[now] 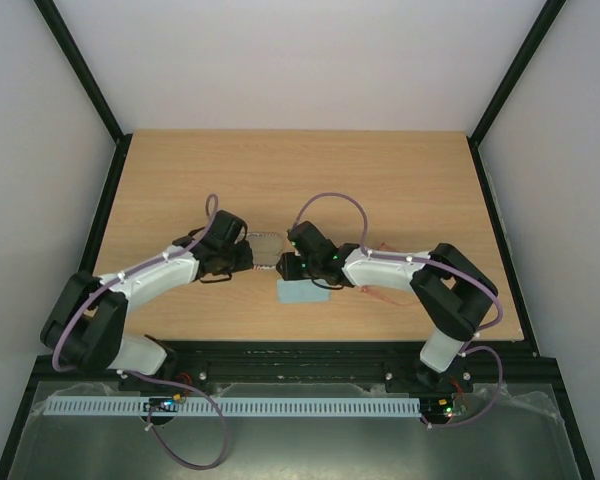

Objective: Organize the sunglasses
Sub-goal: Move the sunglasses case at the center of the board, then pick up the glasses cleaning cloth from the center of the board.

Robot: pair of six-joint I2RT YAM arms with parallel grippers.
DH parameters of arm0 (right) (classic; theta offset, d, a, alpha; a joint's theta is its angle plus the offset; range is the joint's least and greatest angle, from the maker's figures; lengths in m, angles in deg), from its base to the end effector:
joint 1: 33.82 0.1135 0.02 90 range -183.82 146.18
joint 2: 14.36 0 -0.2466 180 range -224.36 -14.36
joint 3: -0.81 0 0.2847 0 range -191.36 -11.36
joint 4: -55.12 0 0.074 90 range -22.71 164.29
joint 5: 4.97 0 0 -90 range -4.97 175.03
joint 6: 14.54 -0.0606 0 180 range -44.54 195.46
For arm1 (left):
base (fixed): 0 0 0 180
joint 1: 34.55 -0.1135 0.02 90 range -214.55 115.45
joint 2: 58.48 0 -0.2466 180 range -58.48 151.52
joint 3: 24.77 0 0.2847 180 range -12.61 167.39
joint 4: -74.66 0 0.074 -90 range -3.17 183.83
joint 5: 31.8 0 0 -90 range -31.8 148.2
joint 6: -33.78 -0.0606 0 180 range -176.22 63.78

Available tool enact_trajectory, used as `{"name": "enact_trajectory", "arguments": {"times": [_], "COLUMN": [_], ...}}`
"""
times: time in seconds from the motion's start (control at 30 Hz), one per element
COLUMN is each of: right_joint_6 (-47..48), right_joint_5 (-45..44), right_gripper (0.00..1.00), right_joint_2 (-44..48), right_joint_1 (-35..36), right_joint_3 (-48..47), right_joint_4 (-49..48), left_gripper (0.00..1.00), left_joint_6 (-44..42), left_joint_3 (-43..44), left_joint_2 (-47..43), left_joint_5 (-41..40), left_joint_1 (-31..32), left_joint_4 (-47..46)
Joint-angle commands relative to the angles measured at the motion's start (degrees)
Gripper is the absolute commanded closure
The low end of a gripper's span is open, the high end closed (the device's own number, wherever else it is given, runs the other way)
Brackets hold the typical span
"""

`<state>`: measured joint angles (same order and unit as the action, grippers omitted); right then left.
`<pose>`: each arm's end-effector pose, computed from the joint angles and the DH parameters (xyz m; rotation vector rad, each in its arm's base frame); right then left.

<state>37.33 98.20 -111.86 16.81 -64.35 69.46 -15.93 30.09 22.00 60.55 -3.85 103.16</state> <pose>0.2329 0.3056 0.1089 -0.4013 2.5699 0.9361 0.2694 -0.1628 0.1246 -0.2004 2.5964 -0.5330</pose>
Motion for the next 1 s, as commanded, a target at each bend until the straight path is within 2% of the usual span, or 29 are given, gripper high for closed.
{"name": "enact_trajectory", "arguments": {"times": [0.0, 0.4, 0.63, 0.77, 0.97], "right_joint_6": [-1.6, -3.4, -4.2, -5.7, -8.8], "right_joint_5": [-1.3, -7.3, -10.4, -15.1, -17.9], "right_gripper": [0.60, 0.59, 0.59, 0.59, 0.59], "right_joint_2": [0.3, 5.0, 9.8, 15.7, 23.4], "right_joint_1": [0.2, 0.2, 0.1, 0.0, -1.5], "right_joint_3": [-1.8, 1.0, 3.1, 6.3, 13.2], "right_joint_4": [-1.5, -3.0, 0.1, 7.3, 17.7], "left_gripper": [0.68, 0.67, 0.66, 0.63, 0.60], "left_joint_6": [-0.3, -2.7, -4.0, -2.0, 7.4], "left_joint_3": [1.3, 5.9, 7.9, 7.5, 3.9], "left_joint_2": [-1.6, -3.1, -3.8, -6.2, -6.5], "left_joint_5": [-0.3, -1.2, 0.9, 0.2, 0.0], "left_joint_1": [-0.3, -2.9, -2.6, 3.4, 15.9], "left_joint_4": [2.6, 3.0, 4.0, 7.0, 7.2]}}
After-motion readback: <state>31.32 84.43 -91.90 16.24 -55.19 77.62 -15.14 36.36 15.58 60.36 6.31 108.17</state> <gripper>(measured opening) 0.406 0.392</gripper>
